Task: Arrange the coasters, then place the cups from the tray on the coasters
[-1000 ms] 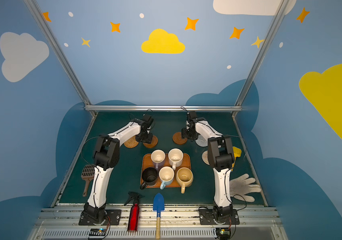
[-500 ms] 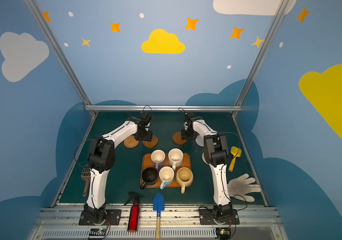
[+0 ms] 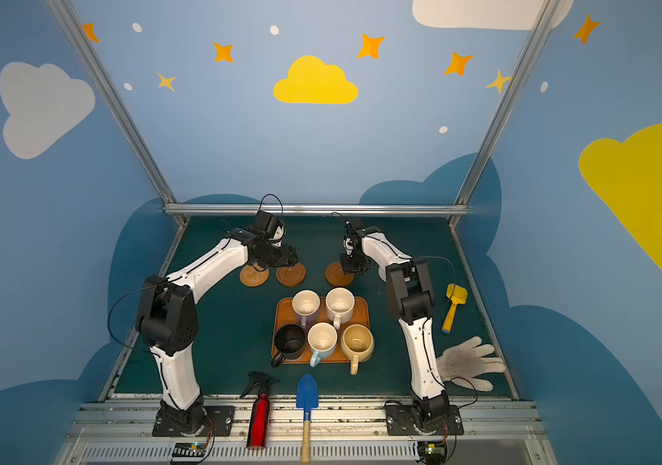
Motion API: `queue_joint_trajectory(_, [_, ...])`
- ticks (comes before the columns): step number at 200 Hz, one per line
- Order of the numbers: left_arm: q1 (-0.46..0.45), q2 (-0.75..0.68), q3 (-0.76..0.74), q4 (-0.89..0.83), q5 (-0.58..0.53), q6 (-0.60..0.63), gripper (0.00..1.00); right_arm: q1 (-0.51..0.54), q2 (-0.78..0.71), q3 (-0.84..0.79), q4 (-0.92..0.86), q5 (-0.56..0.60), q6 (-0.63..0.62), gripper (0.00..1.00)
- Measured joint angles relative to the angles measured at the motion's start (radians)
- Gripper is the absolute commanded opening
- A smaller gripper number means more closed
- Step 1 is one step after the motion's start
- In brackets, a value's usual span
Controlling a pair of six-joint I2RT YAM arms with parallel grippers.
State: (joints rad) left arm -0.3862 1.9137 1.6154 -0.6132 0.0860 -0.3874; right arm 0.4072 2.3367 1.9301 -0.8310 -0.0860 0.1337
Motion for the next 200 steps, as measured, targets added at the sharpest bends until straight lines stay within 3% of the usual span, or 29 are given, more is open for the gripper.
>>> queue_joint_trajectory(135, [0.0, -0.05, -0.086, 0.098, 0.087, -0.049, 0.77, 0.042, 0.035, 0.065, -0.027, 0.002, 0.055, 0.48])
queue_joint_trajectory(200, [0.0, -0.077, -0.073, 0.094, 0.088, -0.06, 0.9, 0.038, 0.004, 0.116, -0.051, -0.033, 0.072, 0.55])
